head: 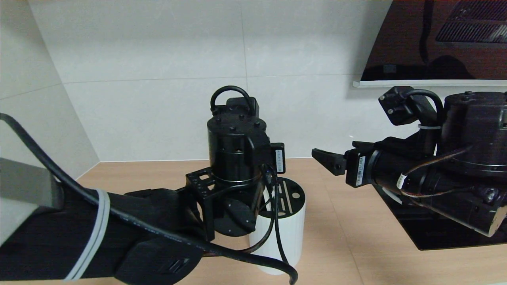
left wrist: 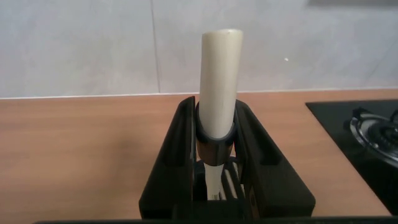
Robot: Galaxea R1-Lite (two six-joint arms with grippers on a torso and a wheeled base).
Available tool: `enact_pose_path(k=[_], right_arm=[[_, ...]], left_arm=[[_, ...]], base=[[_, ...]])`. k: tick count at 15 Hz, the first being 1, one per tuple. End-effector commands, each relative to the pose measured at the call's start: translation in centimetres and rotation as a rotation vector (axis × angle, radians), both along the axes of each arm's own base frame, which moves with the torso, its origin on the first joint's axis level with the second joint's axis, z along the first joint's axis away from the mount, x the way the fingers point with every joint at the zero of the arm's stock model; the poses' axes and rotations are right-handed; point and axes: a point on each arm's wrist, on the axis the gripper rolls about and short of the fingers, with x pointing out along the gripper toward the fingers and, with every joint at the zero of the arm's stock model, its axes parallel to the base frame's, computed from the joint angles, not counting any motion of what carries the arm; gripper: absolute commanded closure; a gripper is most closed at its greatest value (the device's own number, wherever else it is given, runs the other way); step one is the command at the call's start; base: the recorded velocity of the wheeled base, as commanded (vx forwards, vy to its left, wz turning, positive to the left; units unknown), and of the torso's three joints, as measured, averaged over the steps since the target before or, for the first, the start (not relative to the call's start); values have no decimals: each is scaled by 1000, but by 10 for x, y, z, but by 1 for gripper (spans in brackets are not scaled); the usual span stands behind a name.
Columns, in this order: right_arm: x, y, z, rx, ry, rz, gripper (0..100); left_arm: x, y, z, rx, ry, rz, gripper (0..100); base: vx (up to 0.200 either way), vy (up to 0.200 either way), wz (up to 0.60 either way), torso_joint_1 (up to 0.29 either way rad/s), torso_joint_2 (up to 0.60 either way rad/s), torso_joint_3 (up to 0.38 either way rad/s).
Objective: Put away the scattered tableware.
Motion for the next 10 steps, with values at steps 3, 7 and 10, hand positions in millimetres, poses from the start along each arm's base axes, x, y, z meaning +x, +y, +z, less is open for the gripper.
enact_pose_path(k=[3,7,10], right_arm=[[3,1,-3,-6,7,-4,0],[4,2,-5,-12,13,-8,0],[4,2,-5,-12,13,-8,0]], left_arm=[[-1,-9,-22,48,41,-17,100],[1,-12,-40,86,77,-21,100],[3,-16,-55,123,108,-24,100]], base=[[0,0,0,0,0,0],[0,0,0,0,0,0],[0,0,0,0,0,0]])
